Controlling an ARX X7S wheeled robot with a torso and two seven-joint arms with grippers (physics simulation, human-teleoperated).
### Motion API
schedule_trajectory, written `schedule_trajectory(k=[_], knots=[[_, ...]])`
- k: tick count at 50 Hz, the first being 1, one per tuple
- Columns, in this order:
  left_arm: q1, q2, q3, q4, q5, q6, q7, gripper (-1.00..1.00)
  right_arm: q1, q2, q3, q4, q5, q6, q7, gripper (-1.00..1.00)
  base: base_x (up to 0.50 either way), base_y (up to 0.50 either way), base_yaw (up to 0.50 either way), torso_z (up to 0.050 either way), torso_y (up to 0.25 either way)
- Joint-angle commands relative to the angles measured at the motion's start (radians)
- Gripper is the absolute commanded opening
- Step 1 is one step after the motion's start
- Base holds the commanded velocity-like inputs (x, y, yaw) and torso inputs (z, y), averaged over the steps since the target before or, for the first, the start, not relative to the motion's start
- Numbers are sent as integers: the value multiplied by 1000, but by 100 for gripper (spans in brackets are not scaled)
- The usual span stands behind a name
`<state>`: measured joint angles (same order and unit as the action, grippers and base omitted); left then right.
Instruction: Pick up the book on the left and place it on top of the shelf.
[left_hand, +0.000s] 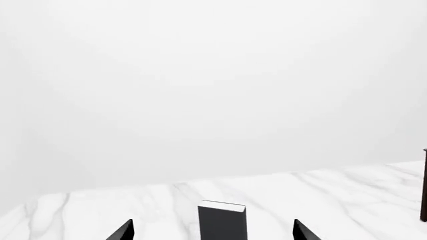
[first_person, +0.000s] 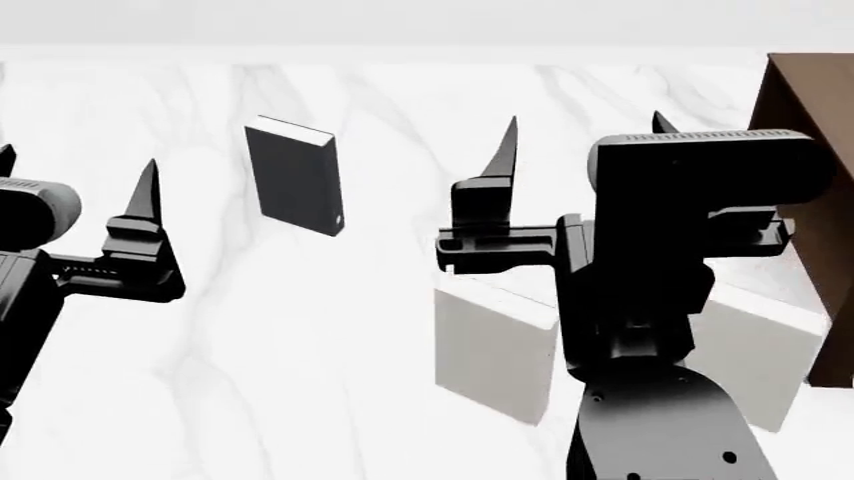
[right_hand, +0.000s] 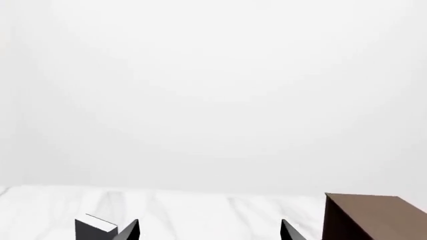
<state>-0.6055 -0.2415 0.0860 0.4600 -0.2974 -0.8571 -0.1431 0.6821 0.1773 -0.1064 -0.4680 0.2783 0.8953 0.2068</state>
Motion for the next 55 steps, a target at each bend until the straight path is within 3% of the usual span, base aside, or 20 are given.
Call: schedule_trajectory(k=[1,55], knots=[[-1,-6,-3,9,-7,-1,-4,100,11,6,-7,-12,10,18,7,100,500,0,0,0,0],[6,-26,8,11,-23,16,-23,100,5,27,-32,3,44,11,21,100,500,0,0,0,2]])
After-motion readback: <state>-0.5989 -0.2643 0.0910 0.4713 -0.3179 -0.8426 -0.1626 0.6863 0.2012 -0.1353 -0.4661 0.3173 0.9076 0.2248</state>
